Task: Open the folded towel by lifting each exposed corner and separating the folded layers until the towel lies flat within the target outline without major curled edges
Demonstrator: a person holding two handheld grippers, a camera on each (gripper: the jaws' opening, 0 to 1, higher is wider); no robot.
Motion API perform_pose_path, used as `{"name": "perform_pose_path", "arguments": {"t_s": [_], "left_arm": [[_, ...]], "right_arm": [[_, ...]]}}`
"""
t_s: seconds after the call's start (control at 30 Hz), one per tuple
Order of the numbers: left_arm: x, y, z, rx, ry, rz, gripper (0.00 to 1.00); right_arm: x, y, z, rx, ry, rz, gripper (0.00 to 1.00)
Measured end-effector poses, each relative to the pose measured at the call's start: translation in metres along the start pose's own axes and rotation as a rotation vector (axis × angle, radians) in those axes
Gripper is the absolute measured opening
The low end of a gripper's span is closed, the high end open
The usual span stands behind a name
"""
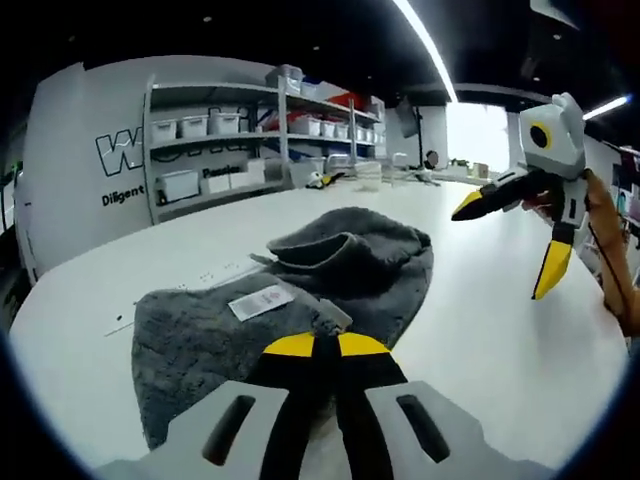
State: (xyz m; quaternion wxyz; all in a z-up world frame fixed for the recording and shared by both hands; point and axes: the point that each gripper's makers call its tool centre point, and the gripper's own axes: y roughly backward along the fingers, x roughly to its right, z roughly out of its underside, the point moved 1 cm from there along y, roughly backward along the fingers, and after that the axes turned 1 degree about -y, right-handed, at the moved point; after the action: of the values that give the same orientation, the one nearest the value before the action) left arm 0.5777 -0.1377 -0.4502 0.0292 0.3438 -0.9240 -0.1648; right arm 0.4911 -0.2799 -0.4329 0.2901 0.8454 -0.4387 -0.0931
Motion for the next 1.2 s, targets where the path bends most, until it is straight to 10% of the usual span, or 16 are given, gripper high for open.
{"name": "perform_pose_path", "arguments": {"t_s": [0.53, 1.2], "left_arm": [[-0.039, 0.031, -0.036, 0.106, 0.031, -0.096, 0.04], [-0.118, 0.103, -0.044, 0.198, 0.078, -0.299, 0.04]], "right_arm": [[-0.002, 0.001, 0.002, -0.006, 0.007, 0.0, 0.92], [-0.001, -0.002, 0.006, -0.027, 0.012, 0.004, 0.93]]}}
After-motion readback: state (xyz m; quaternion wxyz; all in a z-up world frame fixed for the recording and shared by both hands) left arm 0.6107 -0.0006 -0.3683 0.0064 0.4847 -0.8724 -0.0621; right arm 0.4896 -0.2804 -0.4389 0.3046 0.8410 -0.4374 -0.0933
